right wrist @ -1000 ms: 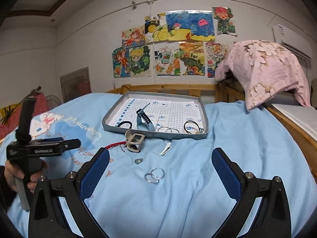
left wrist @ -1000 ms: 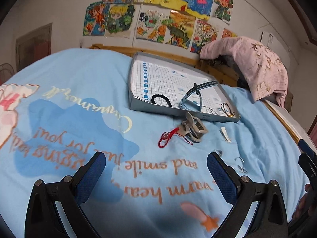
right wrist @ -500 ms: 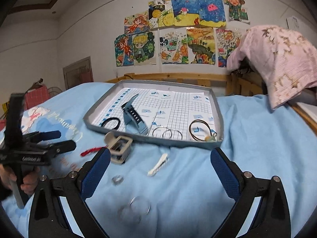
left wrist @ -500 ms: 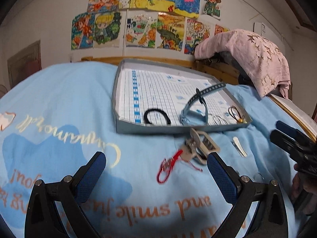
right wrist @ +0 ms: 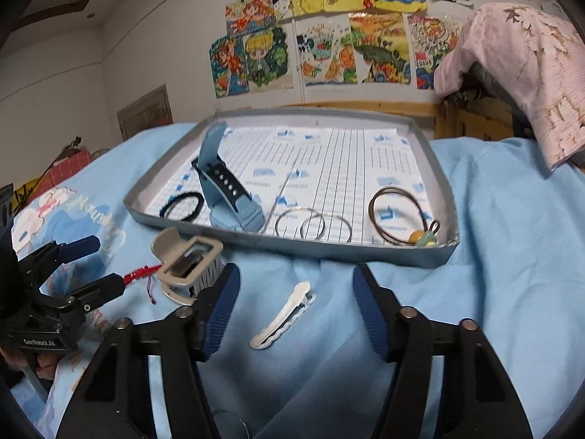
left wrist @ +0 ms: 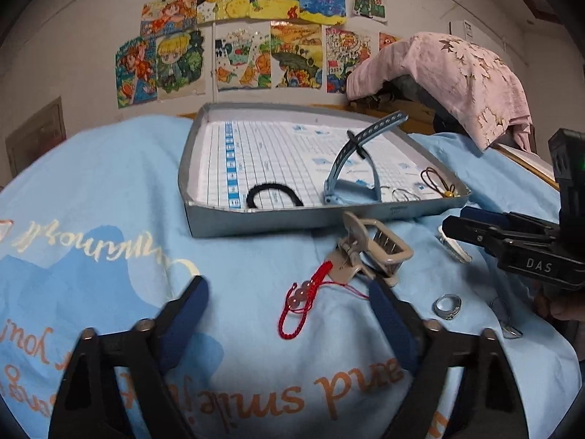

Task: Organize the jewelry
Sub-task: 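Grasp the red string bracelet with the left tool while the right tool grasps the white hair clip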

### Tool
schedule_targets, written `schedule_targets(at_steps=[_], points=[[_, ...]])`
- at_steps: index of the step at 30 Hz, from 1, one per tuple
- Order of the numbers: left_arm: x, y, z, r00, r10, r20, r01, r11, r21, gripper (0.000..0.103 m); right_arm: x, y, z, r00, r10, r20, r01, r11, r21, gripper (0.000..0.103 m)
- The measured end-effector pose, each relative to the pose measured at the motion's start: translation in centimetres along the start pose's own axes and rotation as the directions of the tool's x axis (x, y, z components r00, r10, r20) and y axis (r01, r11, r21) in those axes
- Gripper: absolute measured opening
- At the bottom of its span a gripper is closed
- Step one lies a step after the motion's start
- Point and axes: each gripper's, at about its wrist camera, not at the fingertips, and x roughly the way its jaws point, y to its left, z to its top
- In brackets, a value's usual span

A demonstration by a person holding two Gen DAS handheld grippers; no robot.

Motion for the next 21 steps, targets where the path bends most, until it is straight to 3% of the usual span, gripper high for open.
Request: schedule_targets(at_steps=[2,5,13,19,21], points=[[0.6,0.3,-0.2,0.999,-0.025,-0.032,0.024,1.0,-0.014,0.069,0.5,0.1,-0.2,1.0,0.005,-0.024,-0.005,1.0,-0.002,0.047],[1.6,0.5,-0.6,0.995,-0.059,-0.084,0.057,0.998,-0.023,0.064,1.6,0.0,-0.4,0.998,0.01,-0.065,-0.01,1.0,-0.007,0.046],[2.0,0.6,-1.2,0.992,-0.063,-0.105,0.059,0.997,-0.04,0.039,2.4,-0.2,-1.0,0.991,0.042,-0.123,-0.04,0.999,0.013,0.04],[2.1,0.3,-1.4,0.984,-0.127,-0.128,0.123,0.992,-0.035,0.008,2.9,-0.2,-1.3,0.988,0.065,-0.143,-0.061,0.998,0.031,0.026],[1.8,0.1,-1.7,0.978,-0.163,-0.129,0.161,0.987,-0.027,0.008,3.0,0.0,-1.5,0.987,0.071,-0.145,-0.068,0.997,0.027,0.018]])
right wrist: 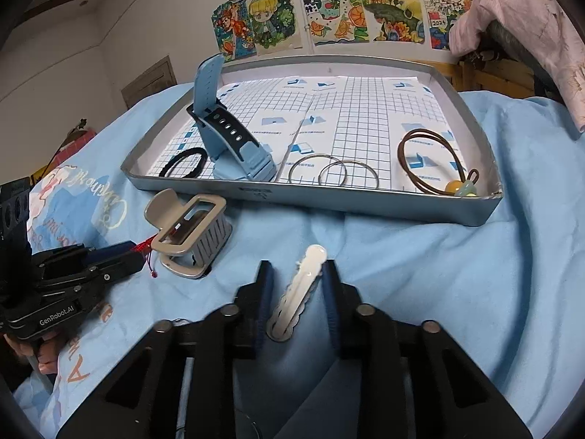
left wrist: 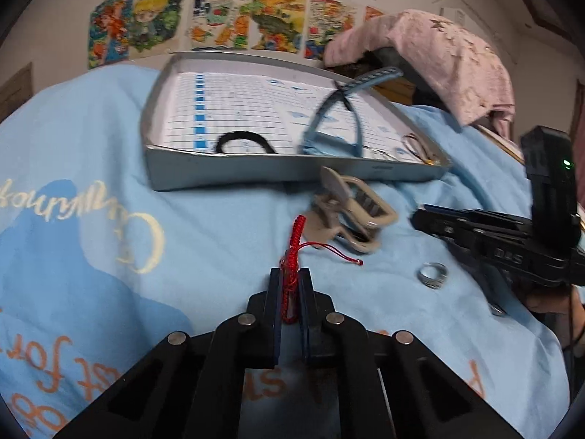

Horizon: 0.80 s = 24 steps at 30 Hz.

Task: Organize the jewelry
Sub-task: 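Grasp the red string bracelet with the left tool while the right tool grasps the white hair clip, then carry the red bracelet and white clip into the grey tray and release both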

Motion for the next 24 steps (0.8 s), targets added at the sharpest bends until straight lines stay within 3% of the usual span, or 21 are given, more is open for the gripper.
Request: schedule_targets(at_steps=[2,5,10,13,17,24], points=[[-0.2,-0.3,-0.1,1.0,-0.011,0.006,0.011,1.0,0.012,0.008,0.1,0.3,-0.1,1.0,0.016,-0.004,-0.016,1.0,-0.014,0.013],[-1.0,-0.8,-0.4,0.999,-0.019,0.03,0.018,0.999,0.029,0.008,0.0,1.0,-0.3,0.999,0.033,-0.004,-0.033,0.999,-0.042,0.013],[-4.1,-1.6,-0.4,0.987,0.075,0.139,-0.079,0.997,0.021,0.007,-0.3,1.5,-0.5,0.999,0.04,0.005,-0.04,0.997,-0.072,0.013],[-6.5,-2.2,0.4,0.975,0.102,0.198,-0.11,0.994,0.028,0.007,-1.4,1.5,-0.5,0.998,0.044,0.046,-0.04,0.997,-0.071,0.013],[-7.2,-3.2,2.0,0.967,0.138,0.215,-0.15,0.988,0.039,0.007,-3.2,1.0,0.2,0.992,0.045,0.117,-0.038,0.998,-0.056,0.013],[-5.8,-2.6,6.6,0.953,0.182,0.242,-0.171,0.983,-0.067,0.007,-4.3,0.4,2.6,0.975,0.045,0.22,-0.042,0.999,-0.017,0.013]])
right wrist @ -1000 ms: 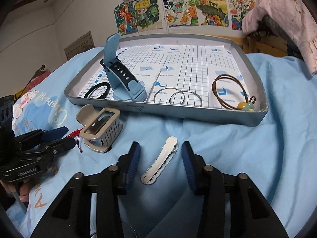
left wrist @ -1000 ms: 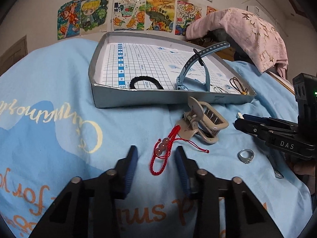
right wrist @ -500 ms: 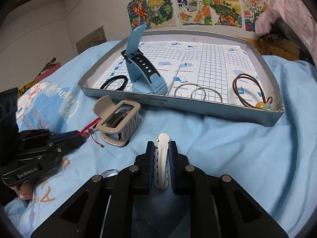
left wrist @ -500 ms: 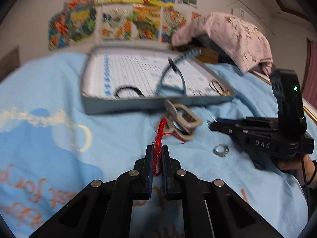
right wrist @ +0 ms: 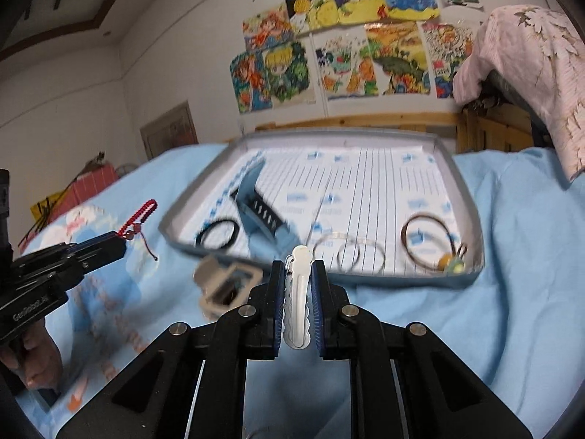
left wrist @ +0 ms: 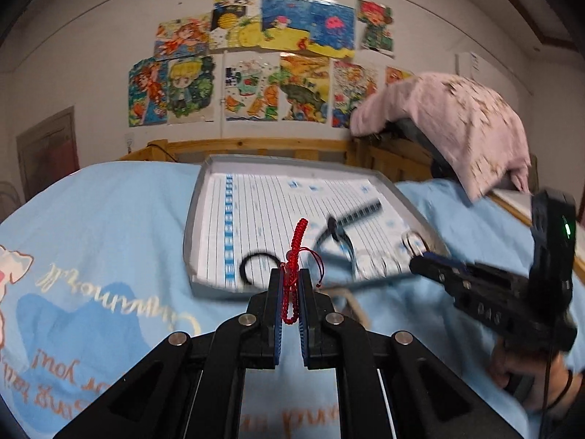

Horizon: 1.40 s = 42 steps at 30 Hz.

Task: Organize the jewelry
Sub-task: 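Carry the red bracelet and white clip into the grey tray and release both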

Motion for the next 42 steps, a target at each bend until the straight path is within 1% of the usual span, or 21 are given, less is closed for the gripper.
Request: schedule_targets(at_steps=[2,6,9,11,16,19,22,28,35,38,42], points=[[1.4,0.1,1.0,1.0,0.009,0.0,-0.009,1.0,-0.013,0.007,0.7,-0.5,0.8,1.0,-0.01,0.019,0.01,1.0,0.007,0.013],[5.0,1.0,1.8,0.999,0.022,-0.031,-0.024,0.998,-0.056,0.007,3.1,-1.2,2.1,0.999,-0.038,0.015,0.038,0.999,0.012,0.013],[7.2,1.7,1.5,0.999,0.021,-0.05,-0.025,0.996,-0.086,0.007,4.8,-1.5,2.8,0.998,-0.054,0.012,0.055,0.999,-0.003,0.013],[8.3,2.2,1.0,0.998,0.018,-0.063,-0.025,0.994,-0.107,0.007,5.5,-1.9,3.0,0.999,-0.05,0.013,0.05,0.999,-0.003,0.013],[10.1,3.3,-0.2,0.995,0.002,-0.096,-0.018,0.987,-0.16,0.008,7.4,-3.6,2.4,1.0,-0.021,-0.017,0.022,0.998,0.063,0.013],[10.5,3.6,-0.7,0.995,0.0,-0.095,-0.017,0.984,-0.175,0.008,8.8,-4.6,1.8,0.998,0.002,-0.058,0.006,0.992,0.126,0.013],[10.8,3.6,-1.0,0.995,0.004,-0.098,-0.021,0.984,-0.175,0.008,9.6,-5.0,1.2,0.998,0.019,-0.057,-0.01,0.988,0.156,0.013],[11.1,3.2,-1.2,0.995,0.018,-0.101,-0.034,0.987,-0.159,0.008,10.8,-4.2,0.5,0.997,0.003,-0.078,0.007,0.992,0.123,0.014],[10.7,3.2,-0.9,0.995,0.02,-0.1,-0.038,0.984,-0.174,0.008,9.9,-4.3,0.9,0.998,0.002,-0.067,0.007,0.992,0.126,0.014],[9.9,3.1,-0.7,0.995,0.018,-0.101,-0.036,0.984,-0.176,0.008,9.3,-4.3,1.1,0.998,-0.014,-0.056,0.021,0.991,0.13,0.014],[8.2,2.8,-0.2,0.996,0.03,-0.087,-0.045,0.984,-0.172,0.009,7.5,-3.9,2.2,0.999,-0.05,-0.021,0.052,0.992,0.116,0.014]])
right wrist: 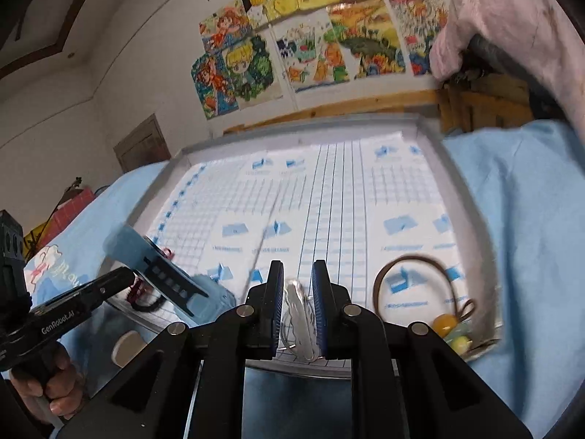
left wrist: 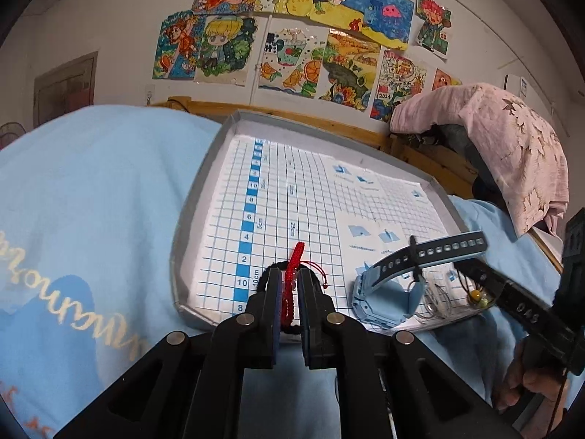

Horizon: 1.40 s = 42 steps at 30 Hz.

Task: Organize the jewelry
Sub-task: 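Carry the red bracelet and white clip into the grey tray and release both, then lift both open tools out of the tray and back over the bed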

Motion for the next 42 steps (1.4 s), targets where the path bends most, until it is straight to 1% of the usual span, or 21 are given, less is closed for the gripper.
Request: schedule_targets(at_steps=[1,2,3,4,6,8,9,10,12,13,15,16,17,19,23,25,29,32,37,39,42], points=[[-0.6,0.0,0.1,1.0,0.001,0.004,-0.001,1.0,-0.003,0.012,-0.8,0.3,0.4,1.0,-0.006,0.017,0.007,1.0,-0.012,0.017],[-1.2,0.0,0.2,1.0,0.002,0.012,-0.002,1.0,-0.006,0.016,-1.4,0.6,0.6,0.999,-0.013,0.03,0.014,1.0,-0.024,0.028],[-1.8,0.0,0.3,1.0,0.005,0.021,-0.005,1.0,-0.007,0.018,-2.5,1.0,1.1,0.998,-0.02,0.057,0.022,0.999,-0.041,0.034],[-2.7,-0.2,0.3,0.999,0.013,0.036,-0.013,1.0,-0.001,0.023,-3.3,1.2,1.3,0.997,-0.021,0.076,0.025,0.998,-0.049,0.045],[-4.2,-0.4,0.5,0.998,0.026,0.062,-0.027,1.0,0.016,0.038,-5.3,1.9,2.1,0.993,-0.022,0.114,0.029,0.998,-0.063,0.046],[-6.2,-0.7,0.5,0.993,0.046,0.105,-0.049,0.998,0.03,0.076,-7.1,2.6,2.6,0.991,-0.032,0.128,0.042,0.996,-0.074,0.046],[-7.4,-0.8,0.4,0.988,0.063,0.142,-0.069,0.997,0.034,0.081,-7.9,2.9,2.6,0.99,-0.04,0.133,0.05,0.996,-0.078,0.046],[-8.4,-0.9,0.4,0.983,0.072,0.169,-0.08,0.996,0.036,0.081,-8.9,3.2,2.6,0.989,-0.05,0.142,0.062,0.995,-0.08,0.047],[-10.6,-1.1,0.3,0.981,0.057,0.183,-0.065,0.997,0.041,0.081,-10.6,3.5,2.6,0.986,-0.06,0.158,0.074,0.994,-0.083,0.052],[-11.4,-1.2,0.2,0.981,0.054,0.188,-0.063,0.997,0.041,0.083,-11.6,3.8,2.6,0.984,-0.063,0.167,0.079,0.993,-0.089,0.057],[-13.2,-1.3,-0.1,0.976,0.062,0.211,-0.072,0.997,0.041,0.094,-13.6,4.1,2.3,0.978,-0.074,0.193,0.092,0.992,-0.09,0.061],[-14.3,-1.4,-0.4,0.971,0.071,0.23,-0.081,0.996,0.037,0.1,-14.5,4.2,2.2,0.976,-0.075,0.203,0.094,0.992,-0.087,0.066],[-15.5,-1.5,-0.7,0.964,0.078,0.253,-0.088,0.996,0.027,0.103,-15.1,4.3,2.2,0.975,-0.076,0.209,0.095,0.992,-0.084,0.073],[-17.5,-1.4,-1.3,0.954,0.076,0.291,-0.081,0.997,0.005,0.103,-17.1,4.8,1.7,0.969,-0.079,0.233,0.101,0.991,-0.082,0.082],[-21.0,-1.1,-2.9,0.944,0.063,0.324,-0.055,0.998,-0.035,0.103,-20.6,5.4,-0.2,0.962,-0.064,0.264,0.091,0.992,-0.091,0.1],[-22.5,-0.7,-4.0,0.94,0.064,0.335,-0.048,0.997,-0.057,0.103,-22.0,5.8,-1.3,0.958,-0.067,0.278,0.096,0.991,-0.092,0.101],[-24.4,-0.4,-6.4,0.946,0.054,0.318,-0.033,0.997,-0.073,0.103,-25.2,6.8,-3.5,0.951,-0.071,0.3,0.105,0.99,-0.097,0.101],[-25.2,-0.7,-8.5,0.949,0.064,0.309,-0.057,0.998,-0.032,0.103,-27.4,7.7,-5.1,0.939,-0.087,0.334,0.129,0.986,-0.107,0.101],[-26.0,-1.1,-10.3,0.951,0.095,0.295,-0.111,0.993,0.036,0.103,-30.1,8.3,-7.7,0.925,-0.134,0.356,0.181,0.978,-0.103,0.101],[-26.0,-1.1,-10.8,0.955,0.106,0.278,-0.123,0.992,0.042,0.103,-30.7,8.6,-8.3,0.924,-0.15,0.353,0.198,0.975,-0.102,0.101],[-25.9,-0.8,-11.3,0.958,0.118,0.261,-0.131,0.991,0.033,0.103,-30.9,8.7,-9.5,0.932,-0.17,0.319,0.212,0.972,-0.101,0.101]])
